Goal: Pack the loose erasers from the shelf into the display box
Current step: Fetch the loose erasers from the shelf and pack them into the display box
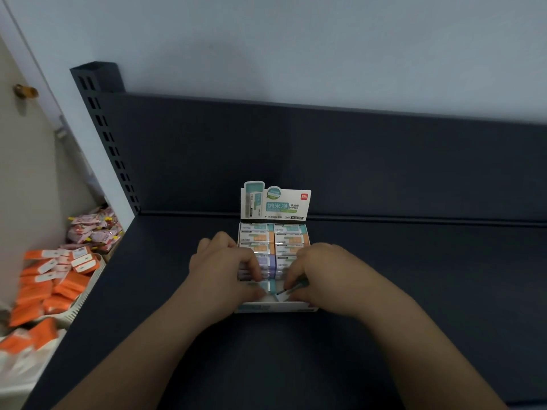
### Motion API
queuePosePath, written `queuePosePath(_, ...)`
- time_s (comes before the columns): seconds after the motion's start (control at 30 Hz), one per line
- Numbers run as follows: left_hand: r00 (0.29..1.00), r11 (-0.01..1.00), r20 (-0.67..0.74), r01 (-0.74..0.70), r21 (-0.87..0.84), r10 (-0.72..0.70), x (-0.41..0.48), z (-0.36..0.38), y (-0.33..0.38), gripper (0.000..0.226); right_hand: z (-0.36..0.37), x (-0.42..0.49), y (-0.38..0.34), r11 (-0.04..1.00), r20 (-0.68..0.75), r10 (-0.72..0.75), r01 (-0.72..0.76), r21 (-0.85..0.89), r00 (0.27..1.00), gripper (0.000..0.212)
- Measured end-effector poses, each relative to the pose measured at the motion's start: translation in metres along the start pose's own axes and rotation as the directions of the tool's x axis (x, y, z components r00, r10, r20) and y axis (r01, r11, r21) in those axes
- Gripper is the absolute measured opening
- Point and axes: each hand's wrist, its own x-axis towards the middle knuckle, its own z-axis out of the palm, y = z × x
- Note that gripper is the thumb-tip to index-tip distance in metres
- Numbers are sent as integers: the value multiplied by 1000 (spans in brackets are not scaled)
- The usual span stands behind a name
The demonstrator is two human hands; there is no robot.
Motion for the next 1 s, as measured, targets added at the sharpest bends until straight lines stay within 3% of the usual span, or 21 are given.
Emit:
queuePosePath(0.27, 1000, 1000, -10, 5, -6, -5, -1, 2, -1, 21, 7, 1, 1, 998, -36, 17, -18, -54, 999, 20)
queuePosePath(0.67, 1000, 1000, -17, -5, 15, 5, -2, 3, -1, 21, 2, 3, 0, 983, 54, -97, 104, -149, 994, 23)
queuePosePath(0.9, 1000, 1000, -18, -4, 9, 4, -2, 4, -3, 21, 0, 4, 3, 966, 21, -38, 42, -254, 999, 20)
queuePosePath(1.0, 1000, 1000, -21, -1, 10, 1, -2, 4, -3, 21, 3, 3, 4, 975, -17, -38, 33, -221, 999, 15)
